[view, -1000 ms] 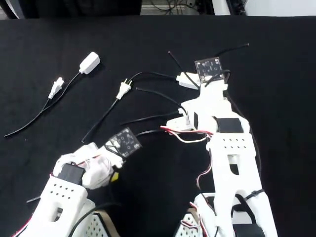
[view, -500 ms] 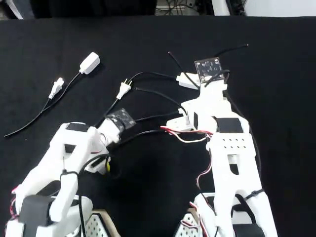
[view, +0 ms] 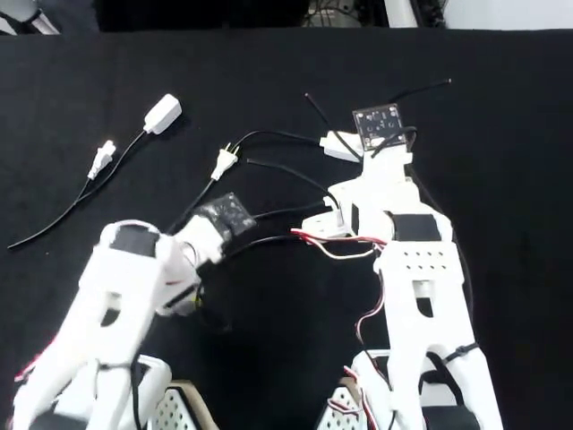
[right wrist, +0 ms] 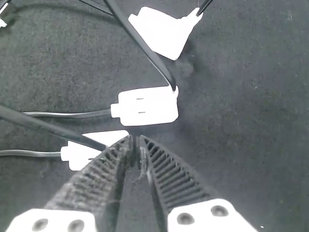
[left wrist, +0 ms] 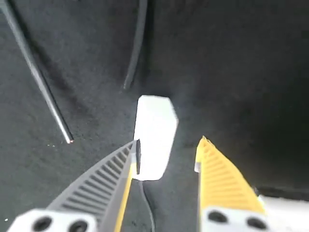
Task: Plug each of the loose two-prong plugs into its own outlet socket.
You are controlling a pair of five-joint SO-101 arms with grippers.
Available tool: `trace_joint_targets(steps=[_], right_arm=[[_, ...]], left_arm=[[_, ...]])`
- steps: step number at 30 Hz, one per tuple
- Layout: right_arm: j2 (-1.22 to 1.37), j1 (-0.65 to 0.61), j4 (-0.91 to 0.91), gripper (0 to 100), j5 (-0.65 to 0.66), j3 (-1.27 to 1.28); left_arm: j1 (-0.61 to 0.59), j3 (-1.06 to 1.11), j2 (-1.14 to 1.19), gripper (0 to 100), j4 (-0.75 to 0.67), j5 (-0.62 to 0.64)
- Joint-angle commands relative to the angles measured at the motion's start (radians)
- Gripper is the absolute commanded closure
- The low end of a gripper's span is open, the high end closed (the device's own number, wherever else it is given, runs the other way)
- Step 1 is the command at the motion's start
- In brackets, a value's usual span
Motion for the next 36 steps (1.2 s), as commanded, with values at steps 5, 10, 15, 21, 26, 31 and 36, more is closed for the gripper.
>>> trace_joint_targets(steps=[5,10,15,21,26,31,36], right_arm=[[-0.001,-0.014,0.003,98.4,0.008,-0.007],[-0.001,-0.014,0.003,98.4,0.008,-0.007],[-0.001,-0.014,0.003,98.4,0.008,-0.007],[-0.001,-0.014,0.003,98.4,0.008,-0.008],[-0.001,-0.014,0.003,98.4,0.008,-0.008],[-0.001,-0.014,0.003,98.4,0.008,-0.008],[-0.001,-0.014,0.003,98.4,0.006,-0.008]], left_arm=[[0.027,0.145,-0.184,79,-0.14,0.072],[-0.077,0.041,-0.204,79,-0.028,0.074],[0.012,0.015,-0.269,80,0.163,0.075],[0.056,0.226,-0.313,79,-0.003,0.147],[0.041,0.309,-0.29,79,-0.153,0.153],[-0.071,0.254,-0.198,79,-0.221,0.15],[-0.105,0.104,-0.092,79,-0.129,0.149]])
